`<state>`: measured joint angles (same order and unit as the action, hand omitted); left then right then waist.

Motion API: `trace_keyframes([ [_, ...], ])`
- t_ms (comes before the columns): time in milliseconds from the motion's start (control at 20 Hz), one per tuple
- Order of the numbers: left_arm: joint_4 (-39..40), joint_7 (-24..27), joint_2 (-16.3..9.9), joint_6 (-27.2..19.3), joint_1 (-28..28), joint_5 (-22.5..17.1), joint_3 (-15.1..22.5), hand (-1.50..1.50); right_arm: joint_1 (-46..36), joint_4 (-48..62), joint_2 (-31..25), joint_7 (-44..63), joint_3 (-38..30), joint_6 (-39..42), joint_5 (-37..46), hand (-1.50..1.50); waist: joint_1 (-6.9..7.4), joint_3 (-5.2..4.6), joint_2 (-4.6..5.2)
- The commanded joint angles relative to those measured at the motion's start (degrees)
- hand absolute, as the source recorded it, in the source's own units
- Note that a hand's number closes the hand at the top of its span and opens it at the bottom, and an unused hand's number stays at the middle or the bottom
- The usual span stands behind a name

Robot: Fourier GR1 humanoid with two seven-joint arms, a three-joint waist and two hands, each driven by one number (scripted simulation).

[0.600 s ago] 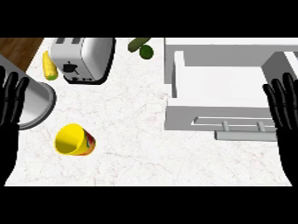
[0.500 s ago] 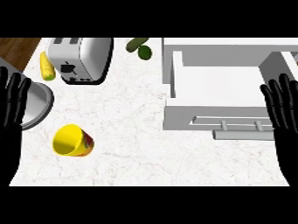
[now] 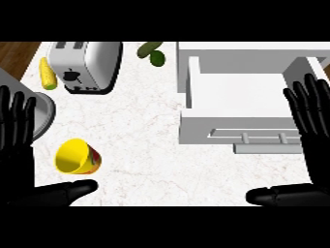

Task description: Pick up the cup, place it into the drawer and close the drawer

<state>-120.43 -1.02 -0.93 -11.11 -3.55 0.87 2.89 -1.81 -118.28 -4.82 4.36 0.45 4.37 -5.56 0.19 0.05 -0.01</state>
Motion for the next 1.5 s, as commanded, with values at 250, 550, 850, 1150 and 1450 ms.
trace_keyframes([
  [250, 3.99, -0.84, -0.27, -2.53, 4.33, -1.96, -2.43, -1.50, -0.72, 3.21, 1.07, -1.70, 0.49, 0.79, 0.99, -1.50, -0.20, -0.04, 0.01],
  [550, 1.29, -4.93, 0.29, -4.14, 3.70, -0.74, -0.35, -1.50, -5.57, 1.88, 0.21, 4.29, -1.10, 0.33, -1.17, -1.50, -0.12, -0.05, -0.01],
  [850, 2.94, -1.10, 0.91, -7.18, 0.48, 0.39, 2.65, -1.50, -0.48, 5.56, 2.63, -4.87, 1.09, 1.35, 1.88, -1.50, -0.08, -0.04, -0.01],
  [1150, 3.81, 4.79, 0.91, -7.94, -6.79, -0.24, 5.12, -1.50, -2.56, 0.60, 0.51, 2.08, -2.17, 1.04, -1.30, -1.50, -0.08, -0.05, -0.04],
  [1450, 8.19, 4.06, 0.79, -5.14, -6.53, -3.63, -0.65, -1.50, 0.63, -0.87, 0.65, 0.08, -1.82, 2.23, -1.28, -1.50, -0.17, -0.05, -0.03],
])
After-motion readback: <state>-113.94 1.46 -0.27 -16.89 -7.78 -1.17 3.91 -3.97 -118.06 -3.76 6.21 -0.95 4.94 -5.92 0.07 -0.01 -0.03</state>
